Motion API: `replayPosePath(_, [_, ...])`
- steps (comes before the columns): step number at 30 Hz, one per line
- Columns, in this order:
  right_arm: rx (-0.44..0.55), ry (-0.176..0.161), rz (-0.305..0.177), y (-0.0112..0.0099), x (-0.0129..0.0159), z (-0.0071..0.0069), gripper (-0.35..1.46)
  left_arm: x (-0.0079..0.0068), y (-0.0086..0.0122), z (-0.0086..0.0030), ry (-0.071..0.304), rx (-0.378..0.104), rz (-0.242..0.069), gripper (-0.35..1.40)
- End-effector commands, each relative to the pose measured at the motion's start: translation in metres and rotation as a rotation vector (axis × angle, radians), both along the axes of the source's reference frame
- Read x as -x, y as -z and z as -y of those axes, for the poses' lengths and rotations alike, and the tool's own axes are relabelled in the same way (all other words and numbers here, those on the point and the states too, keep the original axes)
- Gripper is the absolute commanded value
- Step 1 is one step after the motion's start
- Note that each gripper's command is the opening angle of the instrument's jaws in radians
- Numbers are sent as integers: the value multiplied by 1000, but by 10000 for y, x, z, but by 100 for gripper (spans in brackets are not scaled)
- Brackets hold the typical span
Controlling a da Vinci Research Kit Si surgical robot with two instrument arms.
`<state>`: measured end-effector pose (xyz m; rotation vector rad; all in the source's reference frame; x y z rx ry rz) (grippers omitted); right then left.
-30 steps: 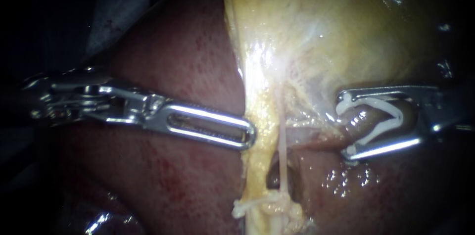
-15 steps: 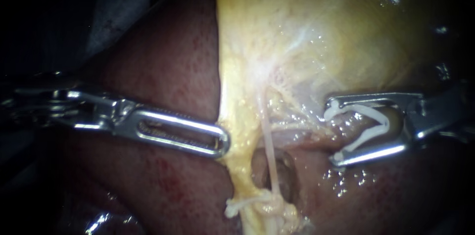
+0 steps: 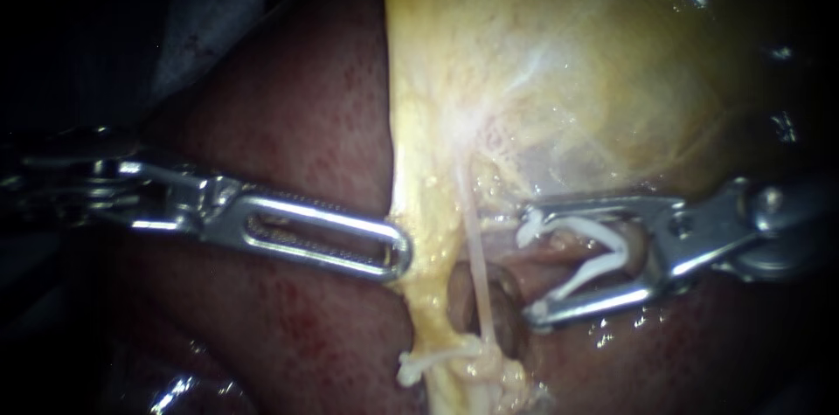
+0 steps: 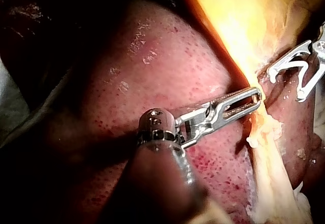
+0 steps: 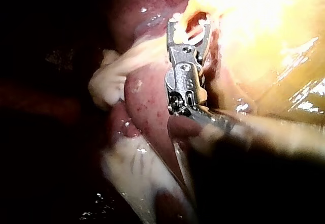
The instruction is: Clipping second clip left tube
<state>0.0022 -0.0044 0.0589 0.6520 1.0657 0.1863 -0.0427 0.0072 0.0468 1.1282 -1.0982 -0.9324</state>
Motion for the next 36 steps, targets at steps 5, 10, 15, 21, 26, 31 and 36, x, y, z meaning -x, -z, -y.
replayPosePath(5, [-26, 27, 10, -22, -18, 21, 56, 0, 1, -1, 0, -1, 0, -35])
replayPosePath(10, [-37, 42, 10, -34, -29, 32, 55, 0, 2, -1, 0, -1, 0, -35])
replayPosePath(15, [-46, 54, 8, -41, -36, 37, 53, 0, 3, -1, 0, -1, 0, -35])
replayPosePath(21, [-54, 60, 8, -46, -47, 40, 53, 1, 4, 0, 1, -2, 0, -35])
replayPosePath(26, [-54, 70, 3, -50, -59, 45, 53, 2, 4, 0, 1, -2, 0, -35])
replayPosePath(31, [-74, 91, 3, -58, -69, 55, 49, 3, 5, 0, 2, -1, -1, -35])
replayPosePath(36, [-88, 119, -3, -66, -76, 61, 46, 4, 6, 1, 2, -1, -1, -35])
